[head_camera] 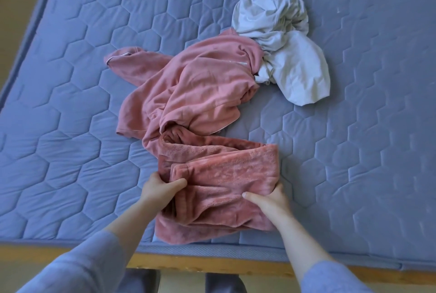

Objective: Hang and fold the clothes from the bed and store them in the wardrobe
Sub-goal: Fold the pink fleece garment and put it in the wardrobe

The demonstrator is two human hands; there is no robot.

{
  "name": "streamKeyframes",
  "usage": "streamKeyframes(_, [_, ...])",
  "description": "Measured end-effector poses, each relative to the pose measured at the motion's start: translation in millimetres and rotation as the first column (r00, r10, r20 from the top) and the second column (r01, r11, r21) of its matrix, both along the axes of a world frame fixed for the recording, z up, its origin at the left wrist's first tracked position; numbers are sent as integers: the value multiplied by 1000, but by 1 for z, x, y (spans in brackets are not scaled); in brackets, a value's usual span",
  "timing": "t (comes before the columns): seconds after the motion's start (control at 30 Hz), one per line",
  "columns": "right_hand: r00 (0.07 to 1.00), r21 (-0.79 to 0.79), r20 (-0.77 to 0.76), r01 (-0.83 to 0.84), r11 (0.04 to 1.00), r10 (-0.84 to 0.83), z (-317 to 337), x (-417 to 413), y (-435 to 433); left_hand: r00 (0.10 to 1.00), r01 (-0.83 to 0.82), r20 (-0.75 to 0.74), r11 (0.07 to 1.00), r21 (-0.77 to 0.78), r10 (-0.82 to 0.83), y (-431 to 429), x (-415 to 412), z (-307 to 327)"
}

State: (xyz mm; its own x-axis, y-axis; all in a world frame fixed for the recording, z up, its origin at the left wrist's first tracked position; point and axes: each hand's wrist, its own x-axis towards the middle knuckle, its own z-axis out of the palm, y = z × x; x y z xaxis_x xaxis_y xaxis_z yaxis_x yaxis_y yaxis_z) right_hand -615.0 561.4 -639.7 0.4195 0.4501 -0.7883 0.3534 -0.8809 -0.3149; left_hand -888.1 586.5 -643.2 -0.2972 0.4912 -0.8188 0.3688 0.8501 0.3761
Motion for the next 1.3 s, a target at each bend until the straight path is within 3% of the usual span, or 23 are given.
streamKeyframes(0.3, [1000, 180, 19, -5, 984, 2, 59, 17, 6, 1000, -22, 13, 983, 182, 20, 4, 17, 78])
streamKeyframes(0.67, [992, 457, 63, 69, 887, -109, 228, 39, 10, 994, 69, 41, 882, 467, -99, 35, 35, 244])
streamKeyframes(0.97, [931, 726, 85, 186, 662, -355, 391, 54, -4, 928, 211, 79, 689, 694, -364, 91, 68, 411])
streamKeyframes(1.3, [835, 944, 85, 107, 312, -543, 566, 86, -55, 785, 157, 132, 401, 903, -605, 96, 132, 583])
